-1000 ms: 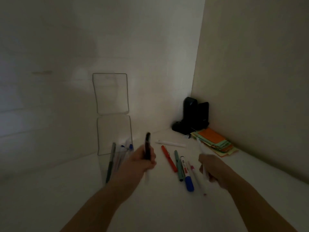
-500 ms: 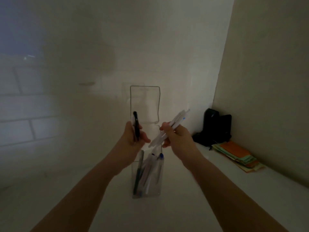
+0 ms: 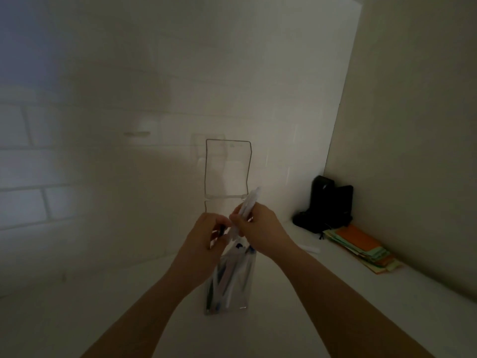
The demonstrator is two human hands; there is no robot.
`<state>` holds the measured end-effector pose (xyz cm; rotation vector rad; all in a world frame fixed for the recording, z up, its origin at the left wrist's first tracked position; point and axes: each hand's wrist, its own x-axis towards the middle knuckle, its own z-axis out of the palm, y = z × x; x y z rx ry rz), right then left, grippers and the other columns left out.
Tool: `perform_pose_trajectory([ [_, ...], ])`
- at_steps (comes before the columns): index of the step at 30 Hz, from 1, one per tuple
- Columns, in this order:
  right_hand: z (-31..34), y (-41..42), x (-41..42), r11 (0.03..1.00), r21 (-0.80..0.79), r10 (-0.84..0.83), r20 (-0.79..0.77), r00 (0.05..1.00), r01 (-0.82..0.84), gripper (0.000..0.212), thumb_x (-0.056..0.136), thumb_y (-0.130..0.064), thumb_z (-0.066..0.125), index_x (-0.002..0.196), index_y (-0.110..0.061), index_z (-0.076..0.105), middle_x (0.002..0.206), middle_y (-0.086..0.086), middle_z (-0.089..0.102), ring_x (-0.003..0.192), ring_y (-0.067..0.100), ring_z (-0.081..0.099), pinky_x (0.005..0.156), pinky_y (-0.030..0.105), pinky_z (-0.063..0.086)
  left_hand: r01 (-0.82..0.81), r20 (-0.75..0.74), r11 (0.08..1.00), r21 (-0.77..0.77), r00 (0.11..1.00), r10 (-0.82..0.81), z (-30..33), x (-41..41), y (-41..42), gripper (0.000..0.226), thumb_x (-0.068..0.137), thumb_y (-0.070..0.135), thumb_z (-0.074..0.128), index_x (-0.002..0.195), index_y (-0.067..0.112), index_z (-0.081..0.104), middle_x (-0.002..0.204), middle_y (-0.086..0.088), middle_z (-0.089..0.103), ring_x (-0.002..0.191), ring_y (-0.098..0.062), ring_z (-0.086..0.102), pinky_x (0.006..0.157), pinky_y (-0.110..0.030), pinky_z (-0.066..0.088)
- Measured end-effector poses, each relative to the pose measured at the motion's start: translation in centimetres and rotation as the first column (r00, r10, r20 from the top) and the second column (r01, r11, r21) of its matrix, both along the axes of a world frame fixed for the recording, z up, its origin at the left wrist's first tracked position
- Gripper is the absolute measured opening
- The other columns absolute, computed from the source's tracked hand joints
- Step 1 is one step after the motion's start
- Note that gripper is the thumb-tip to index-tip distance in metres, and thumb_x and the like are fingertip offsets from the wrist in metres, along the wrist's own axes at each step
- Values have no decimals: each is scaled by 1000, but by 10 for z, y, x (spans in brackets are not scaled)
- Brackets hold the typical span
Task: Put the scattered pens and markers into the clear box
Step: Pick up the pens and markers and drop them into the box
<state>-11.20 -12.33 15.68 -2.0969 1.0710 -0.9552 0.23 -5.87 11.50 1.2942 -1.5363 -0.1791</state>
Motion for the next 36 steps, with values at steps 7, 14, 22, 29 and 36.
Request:
perform_pose_trajectory([
  [7, -1, 3, 6, 1000, -25, -9, -12, 1000, 8, 12, 81, -14, 63, 90, -8, 56, 84, 12, 61, 76, 24, 62, 75, 35, 54, -131, 194, 991, -37, 972, 136, -11, 8, 3, 19, 86, 8, 53, 86, 26, 57, 85, 19, 51, 79, 8, 50, 71, -3, 39],
  [14, -6, 3, 7, 988, -126, 63, -181, 981, -87, 25, 77, -13, 67, 101, -8, 63, 78, 0, 58, 72, 12, 55, 67, 24, 44, -148, 438, 986, -73, 884, 165, -30, 17, 7, 27, 83, 31, 41, 85, 19, 66, 82, 3, 67, 79, 0, 44, 68, -12, 39],
  [22, -13, 10, 12, 968, -208, 42, -414, 909, -139, 23, 85, -26, 60, 103, -11, 65, 105, 11, 69, 93, 22, 63, 77, 27, 44, -136, 183, 979, -150, 970, 163, -27, 19, 13, 18, 81, 33, 43, 92, 33, 57, 89, 17, 54, 89, 8, 50, 77, -1, 39],
  [29, -6, 11, -8, 955, -103, 211, -428, 879, -280, 27, 88, -30, 57, 106, -12, 66, 104, 8, 69, 81, 11, 56, 72, 22, 40, -140, 101, 964, -225, 981, 165, -8, -8, 27, 14, 80, 30, 43, 89, 35, 51, 85, 19, 53, 84, 14, 48, 74, 1, 37],
  [36, -11, -39, -116, 992, 100, -83, 85, 993, 74, 23, 89, -21, 56, 102, -5, 67, 81, 2, 67, 68, 5, 59, 57, 7, 47, 183, 299, 981, 66, 934, -194, -16, -85, 14, 13, 87, 22, 46, 95, 29, 53, 89, 15, 52, 81, 2, 50, 75, -8, 39],
])
